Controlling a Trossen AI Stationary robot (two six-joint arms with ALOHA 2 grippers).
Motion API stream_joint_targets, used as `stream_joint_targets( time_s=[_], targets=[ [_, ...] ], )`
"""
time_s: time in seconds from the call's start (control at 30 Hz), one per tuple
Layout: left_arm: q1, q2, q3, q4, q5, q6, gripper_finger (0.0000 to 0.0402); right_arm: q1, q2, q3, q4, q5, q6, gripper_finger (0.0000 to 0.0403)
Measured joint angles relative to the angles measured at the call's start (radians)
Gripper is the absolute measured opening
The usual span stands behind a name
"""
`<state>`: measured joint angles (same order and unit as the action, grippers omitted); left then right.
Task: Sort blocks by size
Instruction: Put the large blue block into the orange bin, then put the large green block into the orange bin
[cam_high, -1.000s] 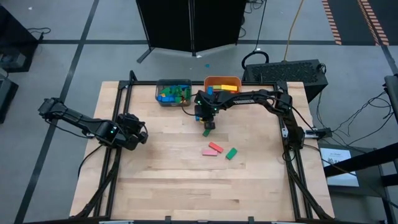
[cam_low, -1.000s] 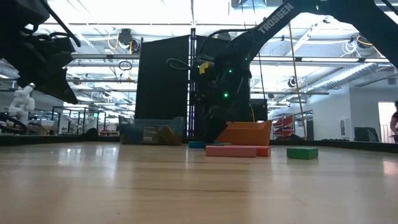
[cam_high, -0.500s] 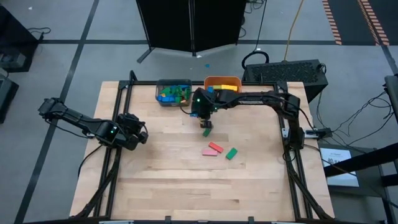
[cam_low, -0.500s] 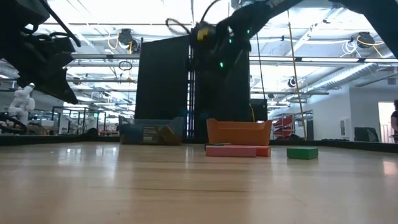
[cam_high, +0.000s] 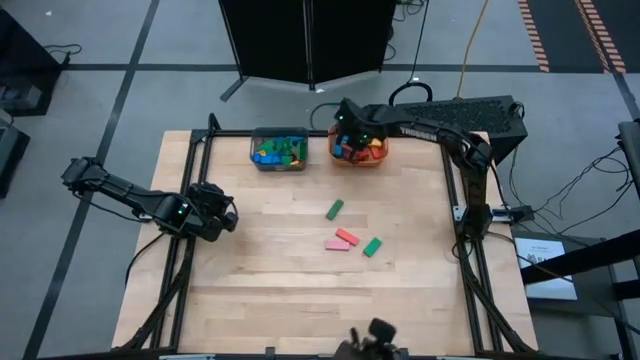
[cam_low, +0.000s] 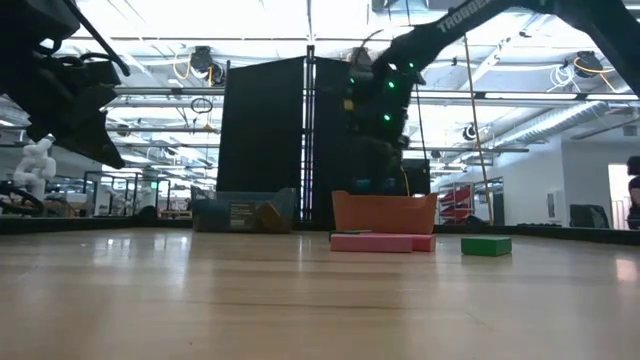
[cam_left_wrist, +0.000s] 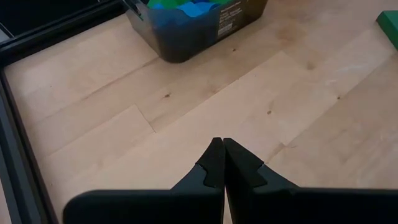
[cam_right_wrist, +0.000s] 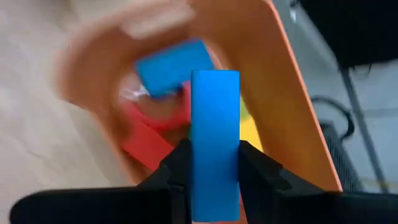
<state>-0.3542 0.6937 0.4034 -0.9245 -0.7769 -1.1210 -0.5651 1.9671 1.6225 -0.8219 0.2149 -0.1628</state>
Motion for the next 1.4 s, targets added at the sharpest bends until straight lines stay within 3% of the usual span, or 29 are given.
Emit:
stream_joint_targets(
  time_s=[0.1,0.33,0.47,0.63,0.7,0.93,1.07,1.4],
  targets=[
    [0.0,0.0,0.0,0.0,-0.001,0.0,0.0,-0.045,0.0,-0.004,-0.028,-0.005,0.024,0.0085],
    [0.0,0.0,0.0,-0.001,-0.01,0.001,0.0,-0.077,0.0,-0.004,-0.054,-0.012,0.019,0.0227],
    [0.0,0.0,0.0,-0.001,-0.01,0.001,0.0,-0.053,0.0,-0.003,-0.053,-0.07,-0.023,0.0269],
    [0.0,0.0,0.0,-0.001,-0.011,0.001,0.0,0.033,-0.018,0.004,-0.033,-0.425,-0.12,0.027],
    [0.0,0.0,0.0,-0.001,-0.011,0.001,0.0,0.088,-0.023,0.004,-0.033,-0.499,-0.153,0.0264],
    [0.0,0.004,0.0,-0.001,-0.012,0.001,0.0,0.275,-0.001,0.004,-0.053,-0.494,-0.419,0.0258],
    [0.0,0.006,0.0,-0.001,-0.013,0.0,0.0,0.334,0.028,0.004,-0.048,-0.401,-0.548,0.0258],
    [0.0,0.007,0.0,0.002,-0.009,0.0,0.0,0.352,0.131,0.004,-0.05,-0.393,-0.586,0.0258]
  ],
)
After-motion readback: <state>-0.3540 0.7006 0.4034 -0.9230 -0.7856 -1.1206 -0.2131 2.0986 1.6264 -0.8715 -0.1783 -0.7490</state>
